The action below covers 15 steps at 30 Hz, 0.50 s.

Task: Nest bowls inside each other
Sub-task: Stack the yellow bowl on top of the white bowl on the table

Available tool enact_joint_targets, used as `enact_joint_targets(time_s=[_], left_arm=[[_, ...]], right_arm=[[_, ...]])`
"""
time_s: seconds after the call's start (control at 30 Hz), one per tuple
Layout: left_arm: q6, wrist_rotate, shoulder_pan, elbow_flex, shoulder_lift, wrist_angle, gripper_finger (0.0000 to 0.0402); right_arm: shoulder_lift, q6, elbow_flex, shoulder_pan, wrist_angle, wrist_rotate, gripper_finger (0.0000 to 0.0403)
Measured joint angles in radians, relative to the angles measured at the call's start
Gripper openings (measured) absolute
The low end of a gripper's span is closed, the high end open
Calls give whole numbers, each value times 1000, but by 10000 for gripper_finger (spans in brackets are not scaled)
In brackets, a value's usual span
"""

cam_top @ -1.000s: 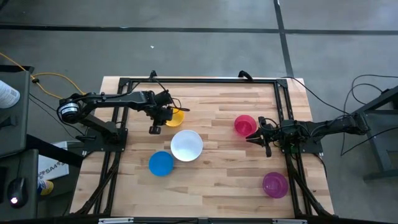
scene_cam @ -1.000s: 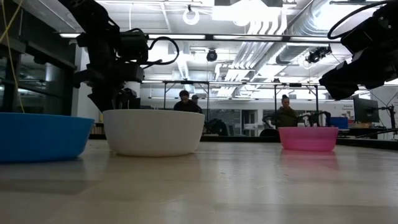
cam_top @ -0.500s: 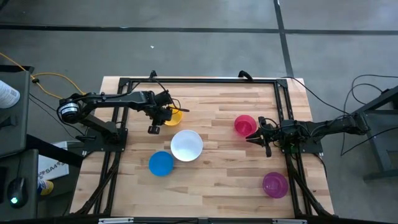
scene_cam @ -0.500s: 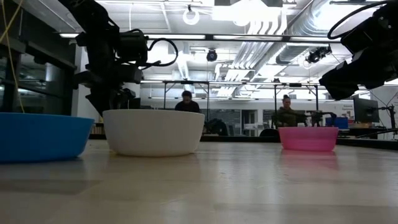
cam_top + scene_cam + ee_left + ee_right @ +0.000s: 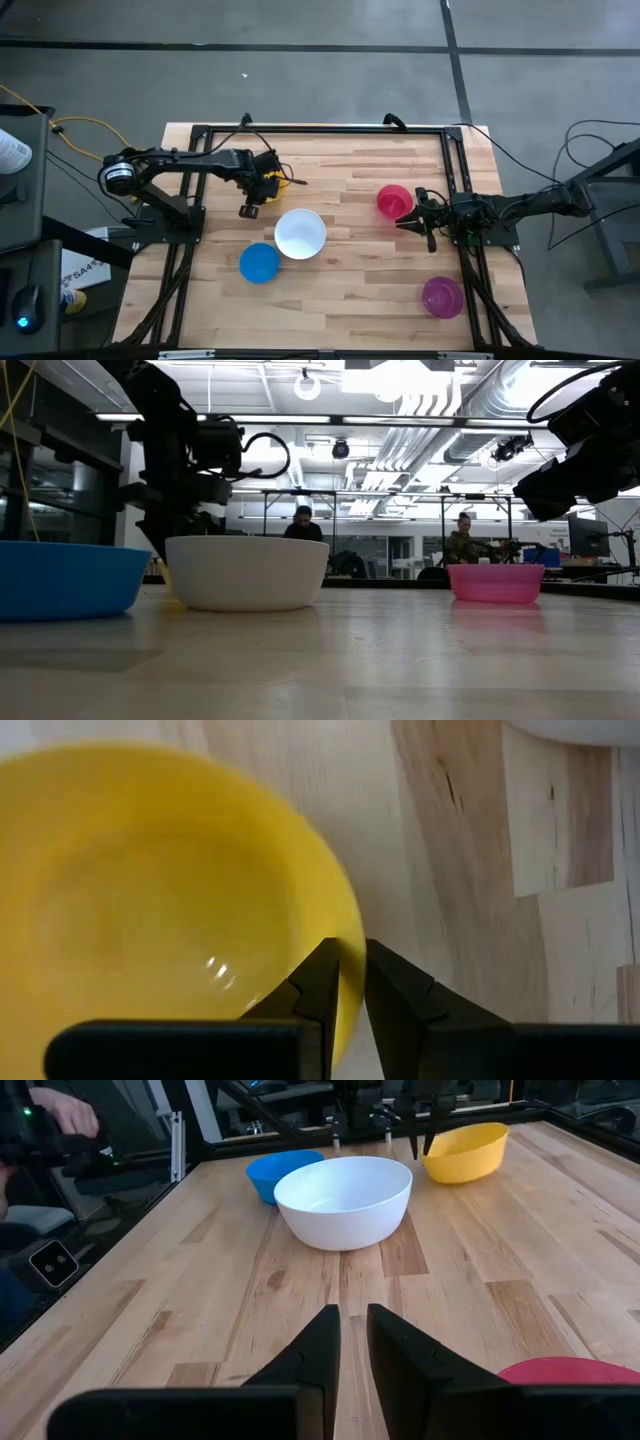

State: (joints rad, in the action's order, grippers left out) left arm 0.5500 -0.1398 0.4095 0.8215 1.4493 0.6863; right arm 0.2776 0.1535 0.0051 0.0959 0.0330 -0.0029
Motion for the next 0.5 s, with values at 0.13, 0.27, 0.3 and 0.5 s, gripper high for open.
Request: enact_joint_targets(time_s=[0.13,0.27,0.3,0.5], left_arm=[[-1,1,0,0,1,-15,45],[-4,4,1,0,1,-16,45],[-4,4,1,0,1,-16,45],[-5,4,1,0,1,-16,45]], right_arm=[[0,0,0,0,0,0,48],[0,0,0,0,0,0,48],[0,0,0,0,0,0,48],[0,0,0,0,0,0,48]])
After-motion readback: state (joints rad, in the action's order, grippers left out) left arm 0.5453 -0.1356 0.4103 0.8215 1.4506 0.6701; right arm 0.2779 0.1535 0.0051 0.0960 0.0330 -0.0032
